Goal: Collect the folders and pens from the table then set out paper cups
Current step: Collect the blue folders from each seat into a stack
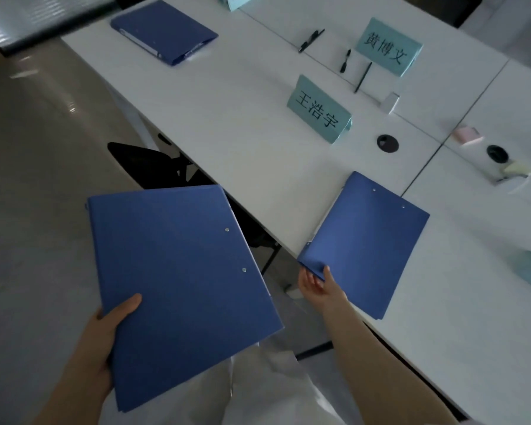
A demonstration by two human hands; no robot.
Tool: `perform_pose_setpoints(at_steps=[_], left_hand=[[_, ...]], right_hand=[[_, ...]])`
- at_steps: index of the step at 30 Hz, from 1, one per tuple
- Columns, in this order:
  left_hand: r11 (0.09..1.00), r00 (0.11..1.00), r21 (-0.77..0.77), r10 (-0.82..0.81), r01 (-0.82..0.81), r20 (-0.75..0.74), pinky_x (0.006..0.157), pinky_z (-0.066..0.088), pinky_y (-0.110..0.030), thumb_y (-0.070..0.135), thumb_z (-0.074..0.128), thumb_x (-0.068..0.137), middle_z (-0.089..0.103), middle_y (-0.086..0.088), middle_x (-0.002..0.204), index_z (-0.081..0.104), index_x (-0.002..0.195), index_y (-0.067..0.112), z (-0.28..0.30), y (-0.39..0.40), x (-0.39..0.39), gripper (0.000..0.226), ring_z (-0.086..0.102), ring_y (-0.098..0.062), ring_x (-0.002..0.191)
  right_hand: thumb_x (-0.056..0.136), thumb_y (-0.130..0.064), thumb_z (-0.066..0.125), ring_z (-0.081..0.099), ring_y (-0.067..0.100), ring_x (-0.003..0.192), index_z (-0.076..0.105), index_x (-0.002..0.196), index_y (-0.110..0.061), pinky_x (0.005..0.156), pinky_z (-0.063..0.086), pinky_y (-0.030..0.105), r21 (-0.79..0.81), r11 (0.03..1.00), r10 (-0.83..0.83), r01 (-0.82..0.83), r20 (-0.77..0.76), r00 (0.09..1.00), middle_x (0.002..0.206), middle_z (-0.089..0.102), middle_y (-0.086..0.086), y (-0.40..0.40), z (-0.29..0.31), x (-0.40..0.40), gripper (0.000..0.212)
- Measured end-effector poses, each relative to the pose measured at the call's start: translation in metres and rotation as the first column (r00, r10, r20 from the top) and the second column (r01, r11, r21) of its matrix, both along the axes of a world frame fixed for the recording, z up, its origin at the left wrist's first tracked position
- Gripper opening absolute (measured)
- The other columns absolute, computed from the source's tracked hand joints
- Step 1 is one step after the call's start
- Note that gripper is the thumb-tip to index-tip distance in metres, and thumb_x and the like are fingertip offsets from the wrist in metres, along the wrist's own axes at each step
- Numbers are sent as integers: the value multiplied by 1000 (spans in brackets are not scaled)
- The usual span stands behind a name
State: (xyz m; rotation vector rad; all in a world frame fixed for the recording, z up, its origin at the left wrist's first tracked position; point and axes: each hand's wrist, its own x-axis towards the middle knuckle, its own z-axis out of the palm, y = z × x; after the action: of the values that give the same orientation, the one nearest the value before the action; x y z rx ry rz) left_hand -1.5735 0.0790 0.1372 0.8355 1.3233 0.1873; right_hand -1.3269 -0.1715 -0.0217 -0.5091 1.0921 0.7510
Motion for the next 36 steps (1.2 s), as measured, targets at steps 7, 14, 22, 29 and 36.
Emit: perform_pose_setpoints(at_steps=[7, 14, 22, 29, 36], left_hand=[[1000, 1000, 12, -7, 7, 28, 71, 54, -46, 23, 65, 89, 70, -8, 108, 63, 113, 20, -1, 12, 11, 24, 66, -37, 95], [999, 996, 36, 6, -9, 86, 72, 54, -45, 21, 66, 88, 71, -11, 111, 63, 117, 15, 0, 18, 20, 30, 68, -36, 96], [993, 986, 54, 95, -103, 139, 74, 55, -46, 21, 68, 88, 71, -4, 107, 60, 116, 21, 9, 26, 26, 29, 67, -31, 96], [978, 973, 88, 174, -189, 153, 79, 56, -48, 30, 72, 84, 71, -5, 114, 60, 125, 19, 13, 48, 19, 44, 68, -30, 100], [936, 934, 128, 301, -328, 192, 73, 56, -42, 42, 73, 76, 70, -3, 114, 59, 126, 21, 19, 87, 3, 56, 69, -26, 99]], right_hand=[[90, -35, 63, 66, 16, 76, 60, 101, -13, 63, 50, 30, -88, 996, -6, 13, 81, 997, 82, 74, 9, 6, 29, -4, 25], [82, -14, 65, 74, 22, 91, 60, 94, -13, 57, 48, 25, 38, 999, -9, -4, 335, 942, 134, 61, 8, 14, 88, -5, 12], [92, -16, 53, 70, 16, 70, 59, 103, -16, 50, 49, 21, 74, 950, 216, -305, 550, 807, 92, 69, 3, 64, 153, -26, 13], [58, -17, 89, 72, 24, 77, 60, 118, -10, 50, 54, 26, 114, 765, 427, -634, 647, 632, 107, 70, 10, 115, 168, -56, 66], [94, -9, 54, 69, 13, 57, 57, 110, -1, 48, 50, 20, -267, 477, 745, -837, 628, 224, 76, 74, 5, 171, 184, -93, 18]])
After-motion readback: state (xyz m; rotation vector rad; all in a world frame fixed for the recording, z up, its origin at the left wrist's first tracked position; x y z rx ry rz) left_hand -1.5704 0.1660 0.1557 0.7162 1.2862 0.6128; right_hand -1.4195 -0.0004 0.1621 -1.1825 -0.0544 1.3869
